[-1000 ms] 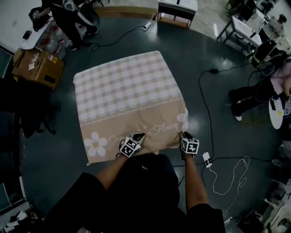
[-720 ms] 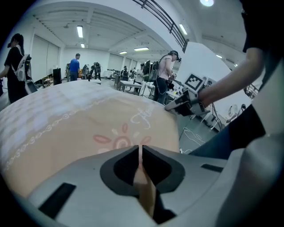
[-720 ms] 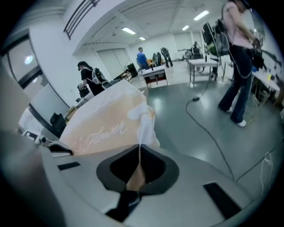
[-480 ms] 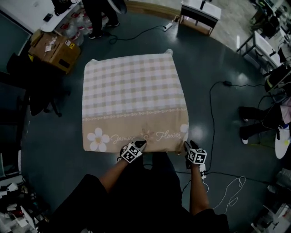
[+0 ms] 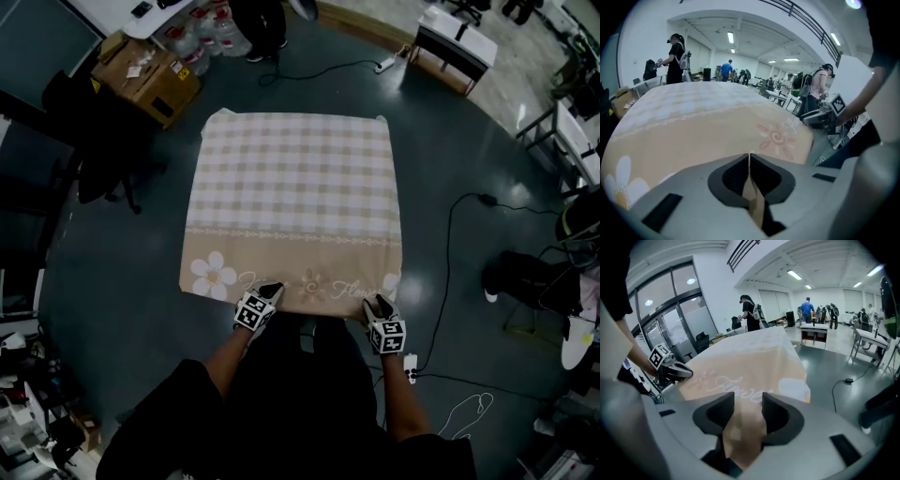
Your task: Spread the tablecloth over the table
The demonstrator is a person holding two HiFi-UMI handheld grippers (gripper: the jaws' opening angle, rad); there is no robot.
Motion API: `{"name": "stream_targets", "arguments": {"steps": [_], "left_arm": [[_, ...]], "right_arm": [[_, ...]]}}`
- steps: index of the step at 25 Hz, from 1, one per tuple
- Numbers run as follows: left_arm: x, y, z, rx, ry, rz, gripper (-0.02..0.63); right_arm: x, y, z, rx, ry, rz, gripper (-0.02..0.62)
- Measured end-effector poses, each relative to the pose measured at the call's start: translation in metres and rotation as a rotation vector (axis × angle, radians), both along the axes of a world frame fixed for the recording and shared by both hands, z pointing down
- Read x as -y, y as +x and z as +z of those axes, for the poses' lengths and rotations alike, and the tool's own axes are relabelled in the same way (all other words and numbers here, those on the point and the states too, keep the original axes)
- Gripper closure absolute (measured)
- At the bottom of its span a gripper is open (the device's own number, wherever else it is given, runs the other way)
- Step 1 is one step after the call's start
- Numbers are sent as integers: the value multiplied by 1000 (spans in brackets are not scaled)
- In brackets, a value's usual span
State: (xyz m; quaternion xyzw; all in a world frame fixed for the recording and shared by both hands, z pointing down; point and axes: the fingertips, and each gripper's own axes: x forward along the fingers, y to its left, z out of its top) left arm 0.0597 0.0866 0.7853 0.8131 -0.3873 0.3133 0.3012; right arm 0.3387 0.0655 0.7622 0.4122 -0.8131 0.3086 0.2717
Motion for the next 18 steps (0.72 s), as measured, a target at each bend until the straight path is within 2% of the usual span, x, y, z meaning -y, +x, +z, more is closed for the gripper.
{"name": "stream_targets", "arguments": {"steps": [2, 4, 8, 11, 13, 16, 18], "left_arm": [[-6, 0, 0, 13, 3, 55, 588], [-11, -1, -3, -17, -4, 57, 588], [17, 3, -36, -178, 24, -7, 588], [39, 6, -97, -332, 119, -48, 588], [55, 22, -150, -412, 207, -80, 588], [78, 38, -217, -442, 345, -143, 588], [90, 27, -248, -438, 416, -207, 589]], "right_arm": [[3, -1, -3, -7, -26, 22, 397], [6, 1, -9, -16, -48, 39, 396], [39, 14, -52, -39, 45, 77, 407], [61, -5, -115, 17, 157, 85, 472], [82, -21, -162, 53, 228, 73, 514], [107, -54, -220, 113, 300, 51, 555], [120, -92, -247, 160, 333, 22, 572]]}}
